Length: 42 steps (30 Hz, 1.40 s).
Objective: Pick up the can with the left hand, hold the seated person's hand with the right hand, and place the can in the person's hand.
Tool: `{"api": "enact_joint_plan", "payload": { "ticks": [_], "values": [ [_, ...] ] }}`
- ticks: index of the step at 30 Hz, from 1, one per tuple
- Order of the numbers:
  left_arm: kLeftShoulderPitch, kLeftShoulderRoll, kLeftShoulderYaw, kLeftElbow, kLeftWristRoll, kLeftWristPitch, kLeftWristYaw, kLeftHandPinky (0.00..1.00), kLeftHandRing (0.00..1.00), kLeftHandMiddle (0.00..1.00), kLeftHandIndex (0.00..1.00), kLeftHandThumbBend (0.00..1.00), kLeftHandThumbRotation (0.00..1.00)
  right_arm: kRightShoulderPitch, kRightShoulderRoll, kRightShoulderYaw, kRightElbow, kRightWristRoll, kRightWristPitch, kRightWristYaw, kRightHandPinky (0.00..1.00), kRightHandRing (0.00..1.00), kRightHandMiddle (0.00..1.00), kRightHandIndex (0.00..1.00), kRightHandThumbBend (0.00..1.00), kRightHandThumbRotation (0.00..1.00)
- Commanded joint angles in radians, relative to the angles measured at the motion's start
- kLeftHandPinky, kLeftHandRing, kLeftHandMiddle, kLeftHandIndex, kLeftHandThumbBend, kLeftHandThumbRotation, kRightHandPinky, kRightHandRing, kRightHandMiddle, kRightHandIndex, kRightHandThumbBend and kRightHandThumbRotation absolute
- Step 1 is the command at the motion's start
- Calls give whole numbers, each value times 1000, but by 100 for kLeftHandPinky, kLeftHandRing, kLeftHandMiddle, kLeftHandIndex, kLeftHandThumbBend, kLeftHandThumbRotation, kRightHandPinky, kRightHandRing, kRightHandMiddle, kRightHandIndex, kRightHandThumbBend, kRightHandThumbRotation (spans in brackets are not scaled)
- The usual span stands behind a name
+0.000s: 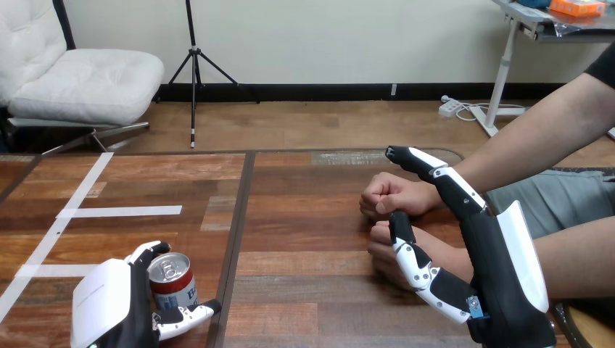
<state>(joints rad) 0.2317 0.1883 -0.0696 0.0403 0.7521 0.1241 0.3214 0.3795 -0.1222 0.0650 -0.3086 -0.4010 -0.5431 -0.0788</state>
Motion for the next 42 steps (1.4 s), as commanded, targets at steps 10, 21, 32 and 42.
{"api": "enact_joint_plan", "payload": {
  "ticks": [10,21,32,42],
  "values": [
    [-34,0,0,14,-32,-124,161,34,45,51,52,83,5,-26,-3,-3,-43,-2,-11,-6,86,84,83,80,21,0],
    [-42,6,-14,27,4,-109,227,24,32,39,41,69,0,-24,-3,-1,-42,2,-12,-5,86,84,83,80,21,0],
    [-47,11,-12,23,-3,-116,237,21,29,37,39,69,0,-22,1,0,-44,-2,-7,-6,87,84,83,81,22,0],
    [-48,13,-3,20,-28,-136,236,21,29,38,39,71,0,-22,1,1,-43,-1,-9,-6,87,84,83,81,21,0]
  ]
}}
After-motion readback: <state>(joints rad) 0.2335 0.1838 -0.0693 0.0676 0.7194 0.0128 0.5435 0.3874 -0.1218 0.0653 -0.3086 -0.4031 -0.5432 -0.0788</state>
